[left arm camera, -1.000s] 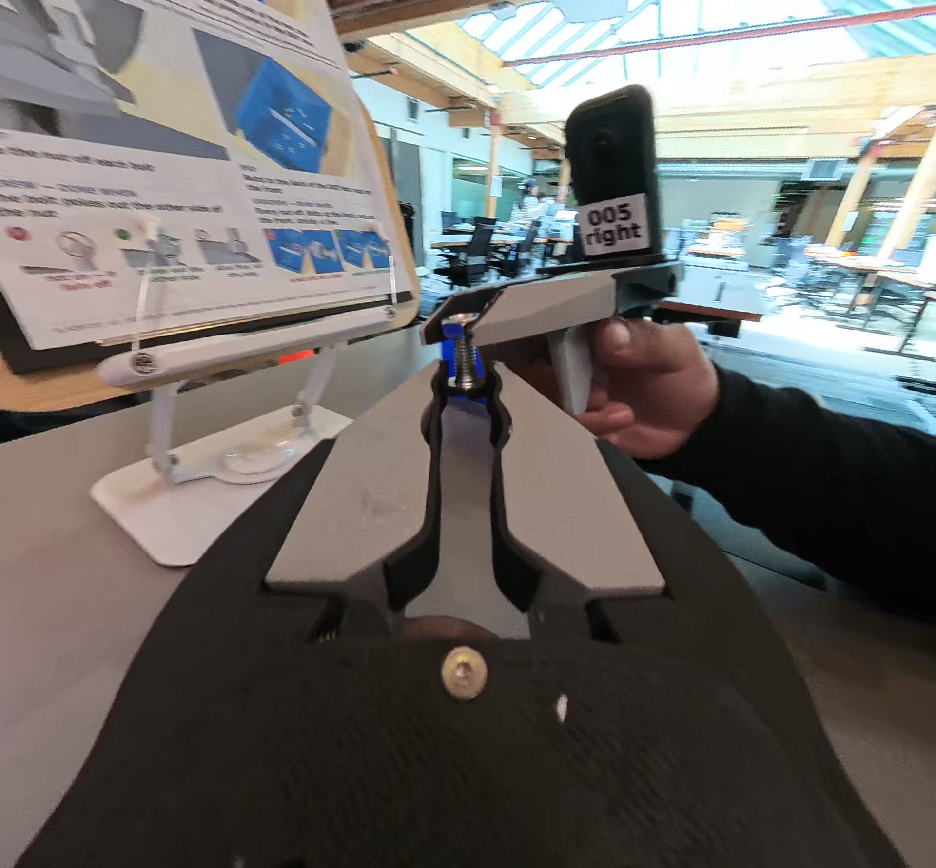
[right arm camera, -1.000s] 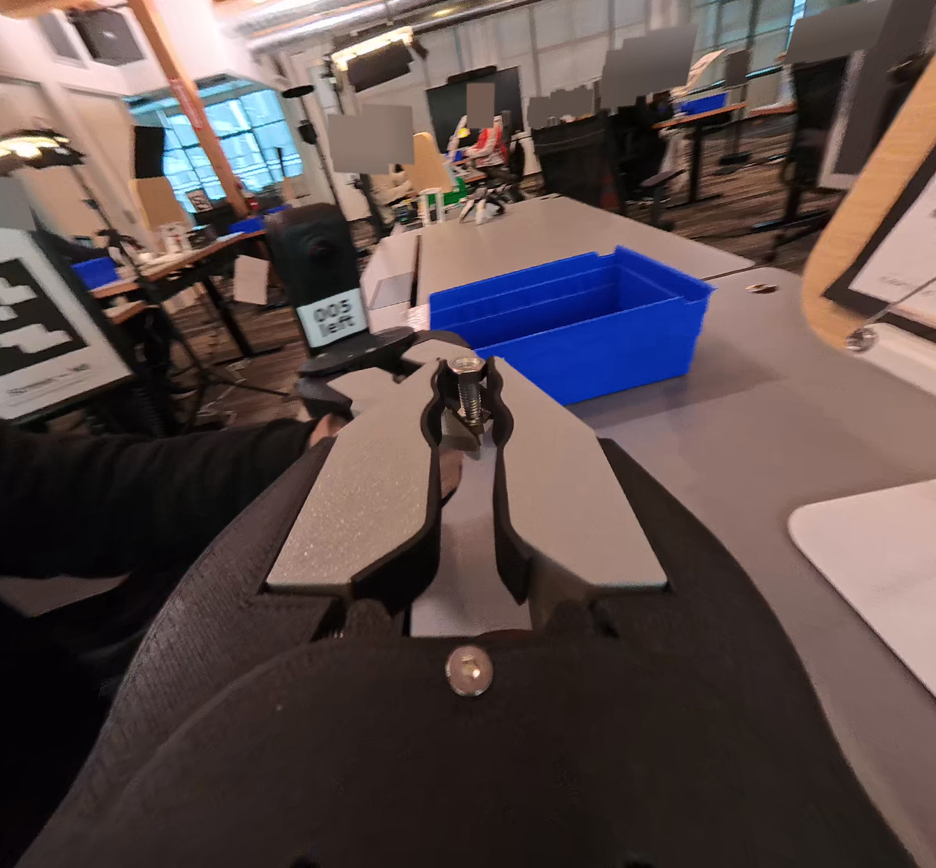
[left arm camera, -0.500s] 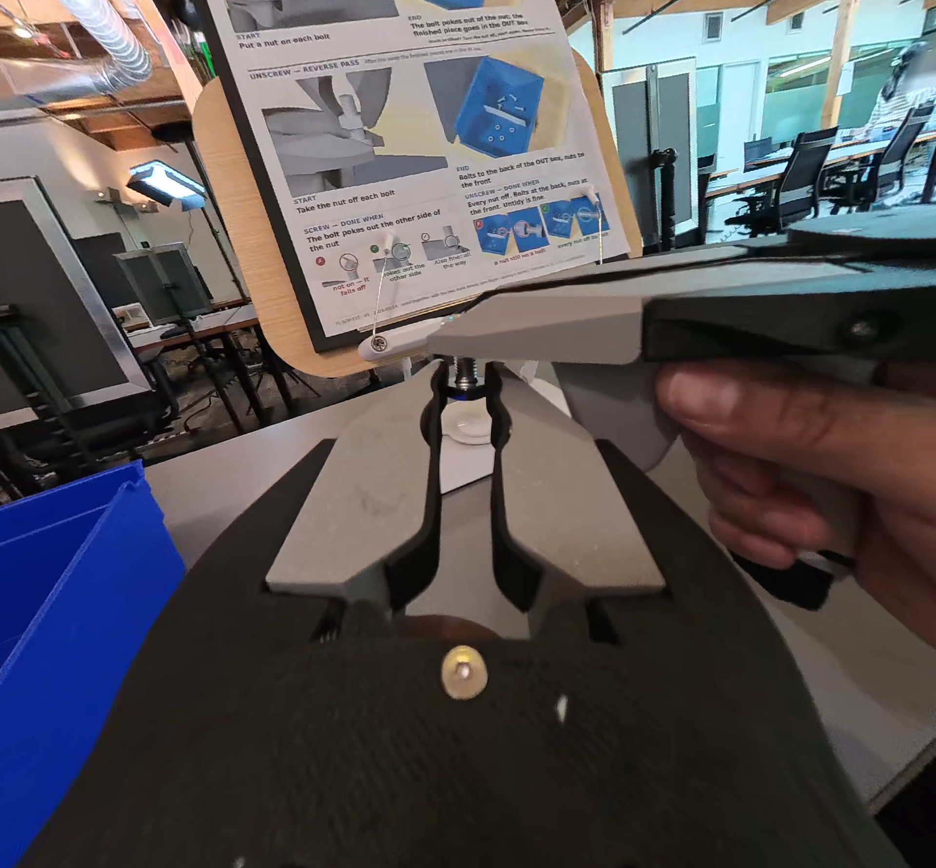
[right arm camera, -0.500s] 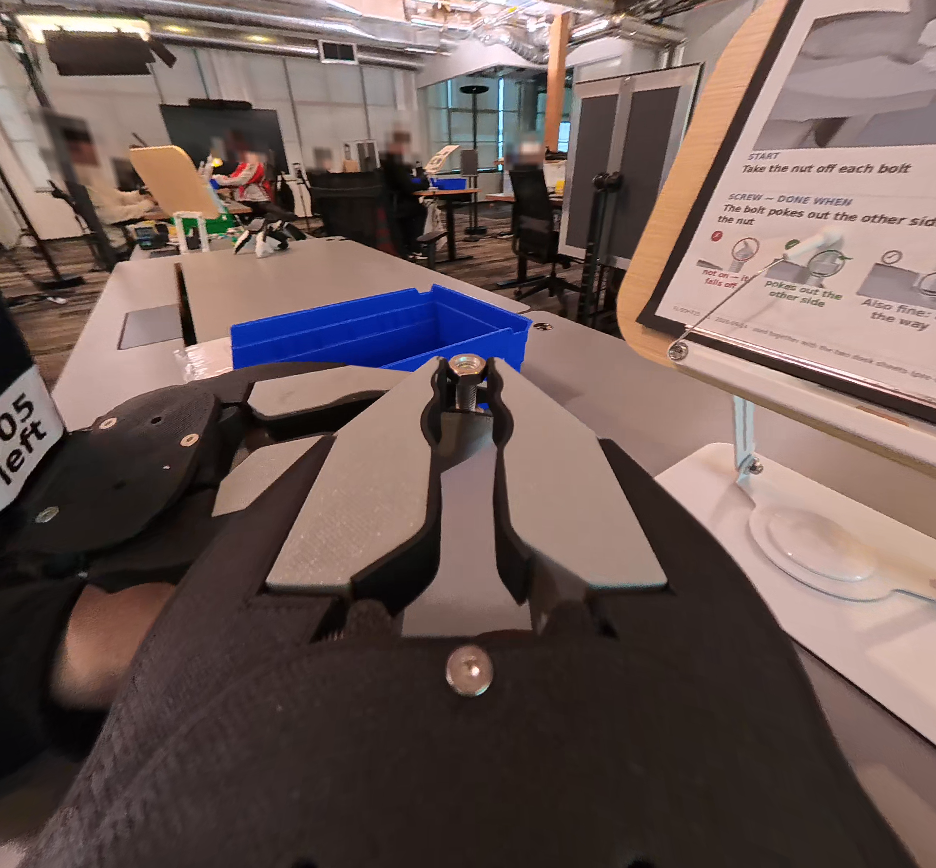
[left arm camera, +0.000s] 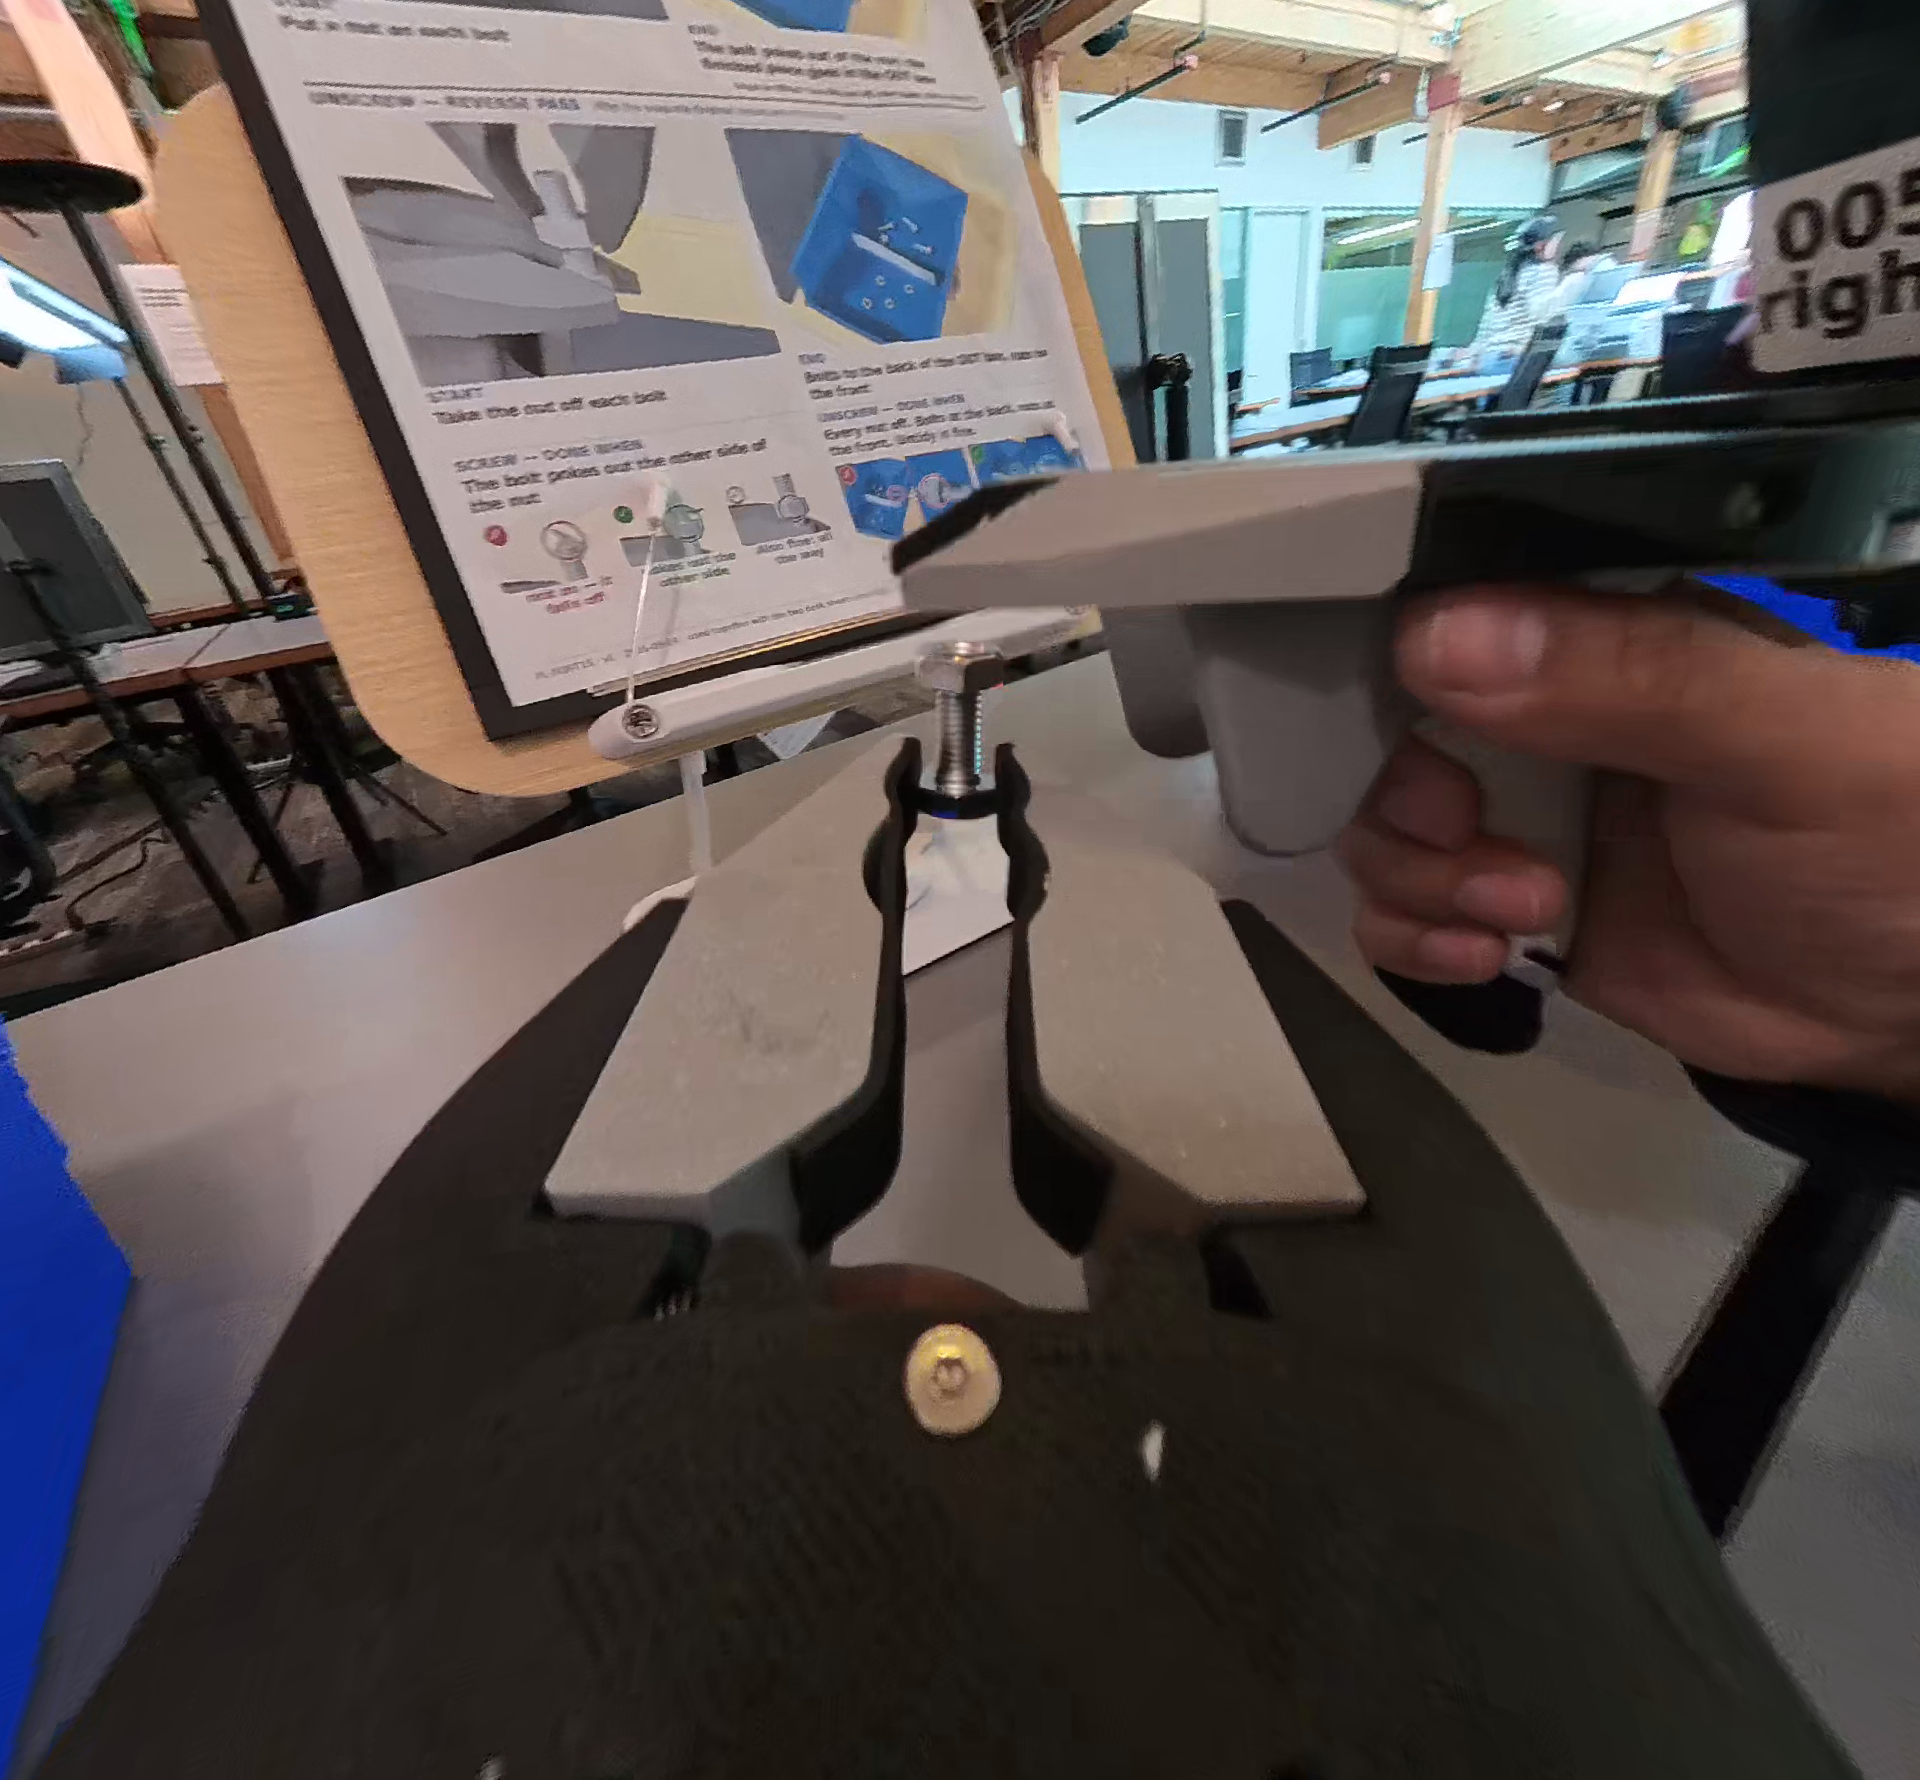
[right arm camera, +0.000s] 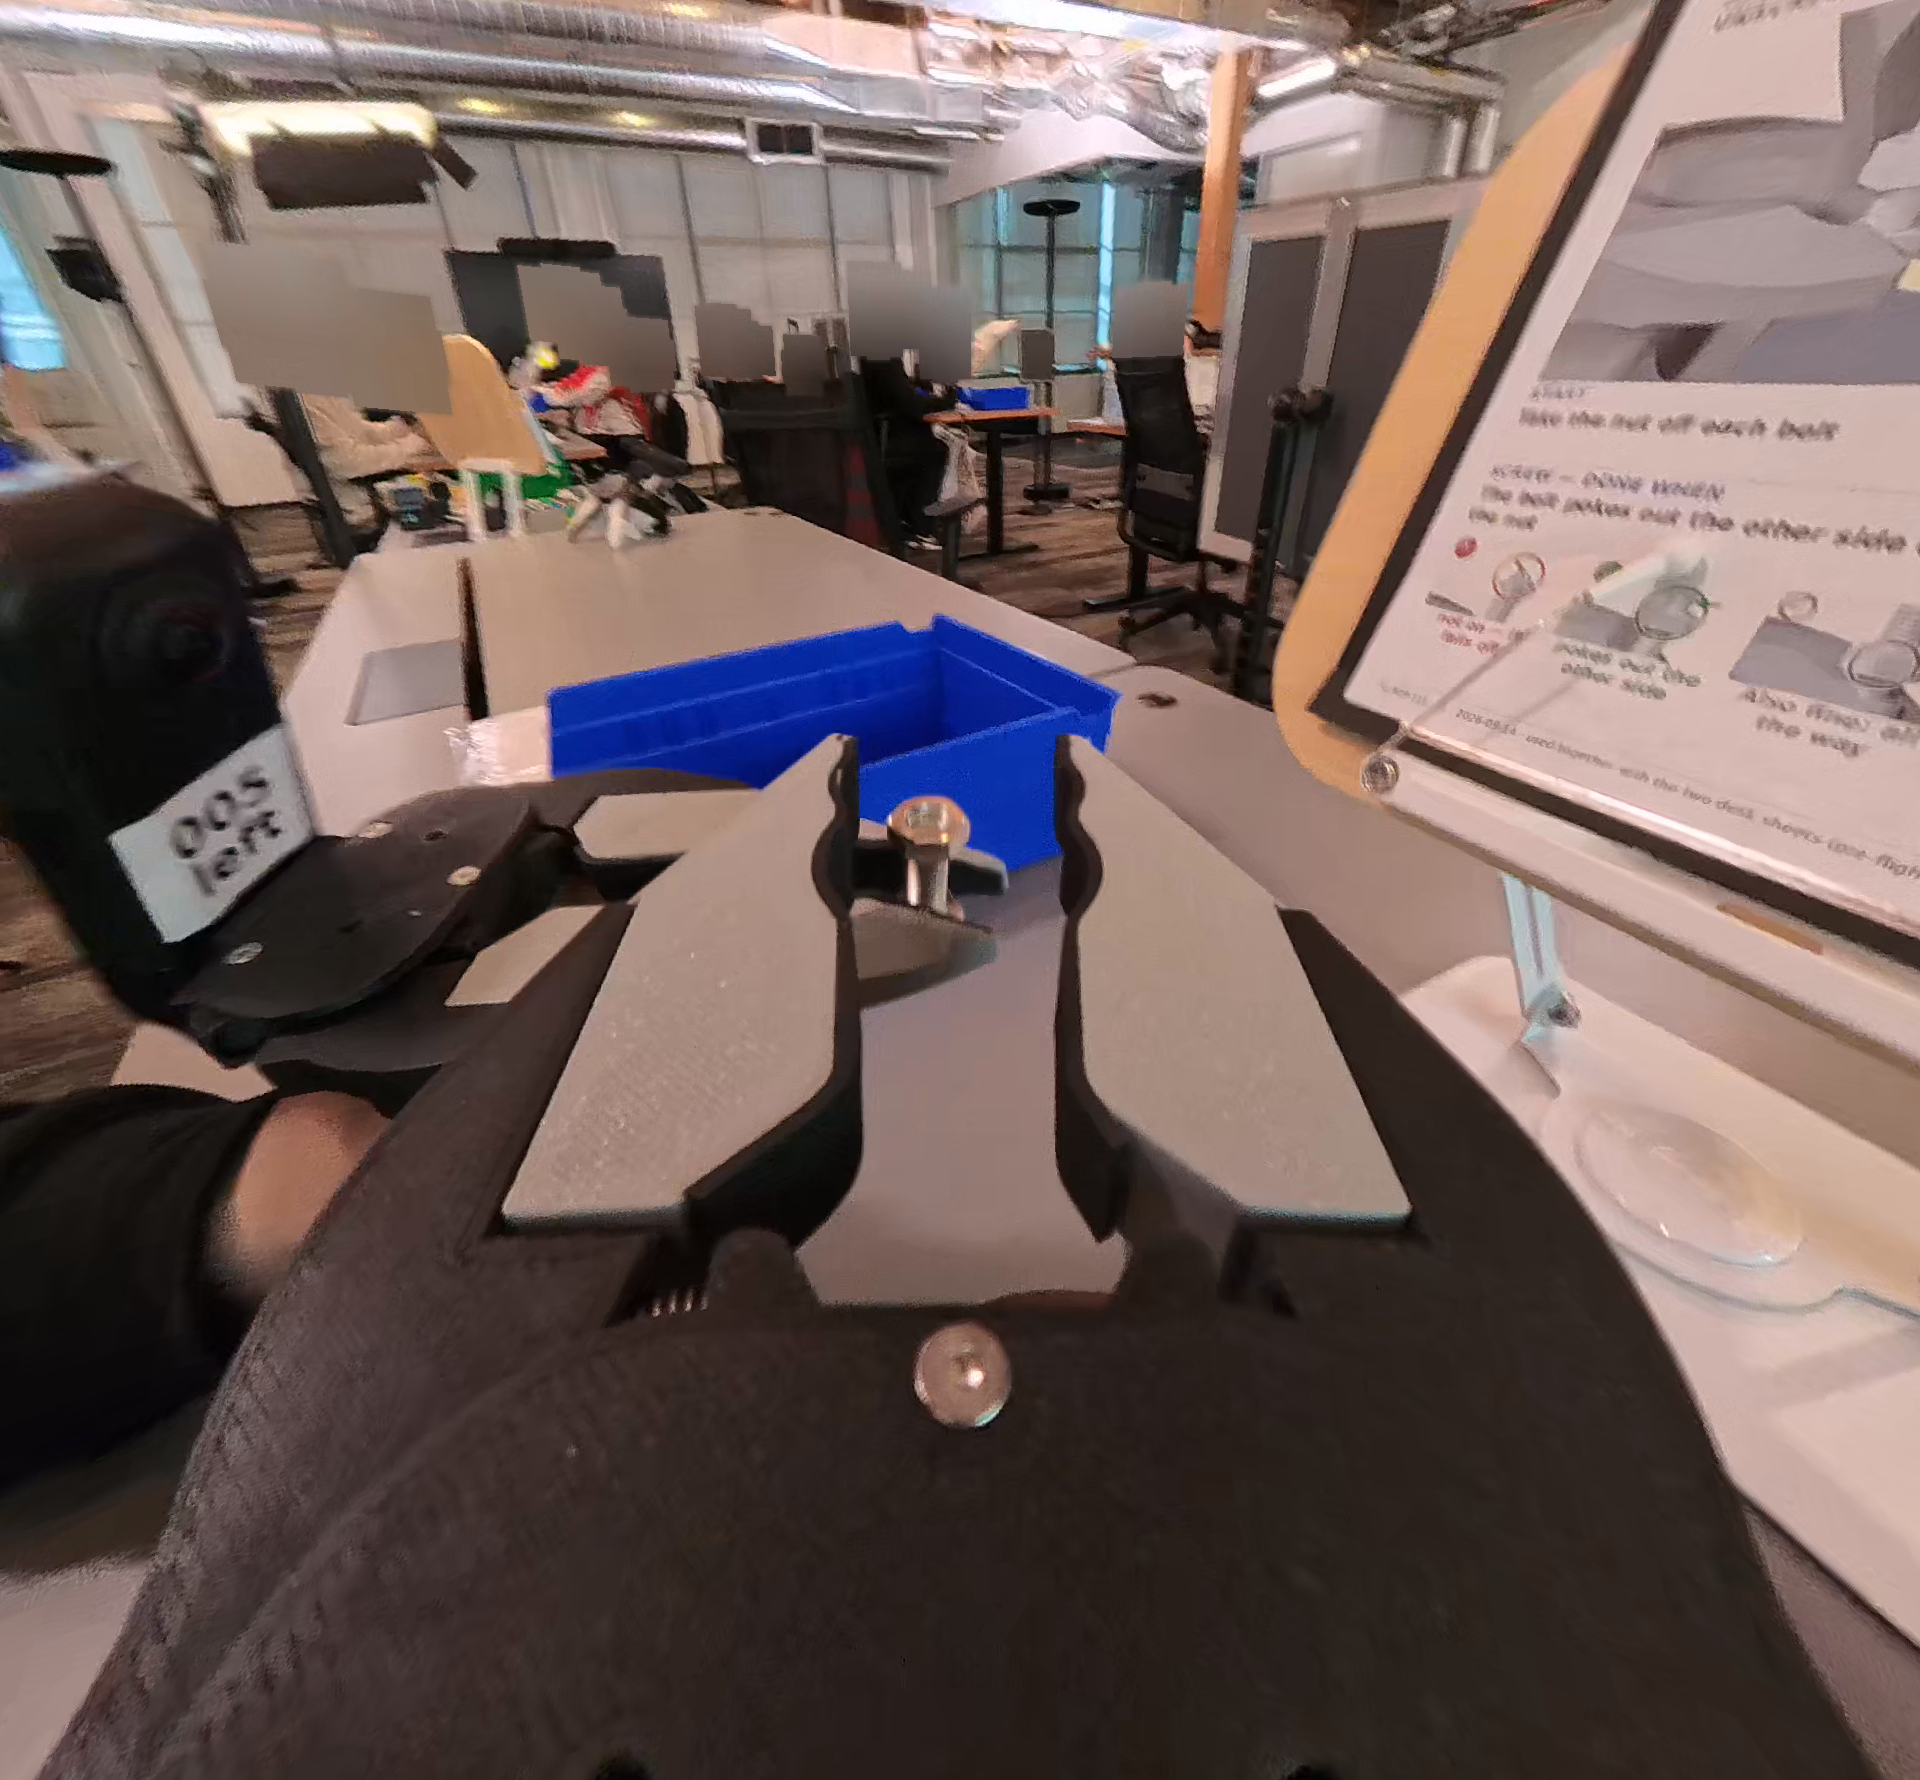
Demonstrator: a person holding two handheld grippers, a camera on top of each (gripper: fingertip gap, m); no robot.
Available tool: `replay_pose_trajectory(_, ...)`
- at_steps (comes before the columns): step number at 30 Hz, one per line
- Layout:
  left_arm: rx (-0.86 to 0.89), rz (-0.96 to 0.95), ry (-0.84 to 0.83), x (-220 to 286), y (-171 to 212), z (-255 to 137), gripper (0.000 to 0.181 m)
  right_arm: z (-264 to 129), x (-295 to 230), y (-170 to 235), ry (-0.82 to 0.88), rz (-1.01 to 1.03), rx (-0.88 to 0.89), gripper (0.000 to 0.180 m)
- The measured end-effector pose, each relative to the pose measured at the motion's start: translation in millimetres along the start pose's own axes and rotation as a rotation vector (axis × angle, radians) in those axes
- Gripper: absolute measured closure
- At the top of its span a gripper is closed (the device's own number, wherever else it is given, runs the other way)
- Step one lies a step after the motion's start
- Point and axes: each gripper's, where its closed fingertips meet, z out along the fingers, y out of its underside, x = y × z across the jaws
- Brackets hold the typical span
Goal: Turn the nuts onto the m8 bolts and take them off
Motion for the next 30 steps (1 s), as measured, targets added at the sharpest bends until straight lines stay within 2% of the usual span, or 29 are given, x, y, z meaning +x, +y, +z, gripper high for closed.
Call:
replay_pose_trajectory(4,0.029,-0.104,0.174,16.8,-9.9,-2.8,0.169,-13.5,-12.6,-13.1,-0.227,0.02,-0.059,0.15)
replay_pose_trajectory(8,0.036,-0.243,0.477,42.5,-19.2,-14.1,0.169,-44.0,-31.7,-22.3,-0.517,0.073,-0.092,0.153)
replay_pose_trajectory(12,0.028,-0.392,0.789,67.5,-27.1,-35.8,0.169,-64.2,-45.7,-22.4,-0.69,0.093,-0.087,0.153)
replay_pose_trajectory(15,0.031,-0.436,0.912,76.9,-30.2,-47.3,0.169,-67.6,-56.7,-13.5,-0.769,0.099,-0.107,0.153)
replay_pose_trajectory(19,0.043,-0.454,1.02,87.4,-35.2,-59.8,0.169,-68.3,-65.3,-10.3,-0.845,0.163,-0.1,0.153)
replay_pose_trajectory(27,0.072,-0.473,1.124,94.1,-43.2,-74.3,0.168,-73.1,-89.8,-2.6,-0.988,0.2,-0.111,0.16)
replay_pose_trajectory(30,0.068,-0.473,1.169,98.3,-44.1,-80.4,0.169,-75.4,-94.9,-3.1,-1.036,0.238,-0.101,0.157)
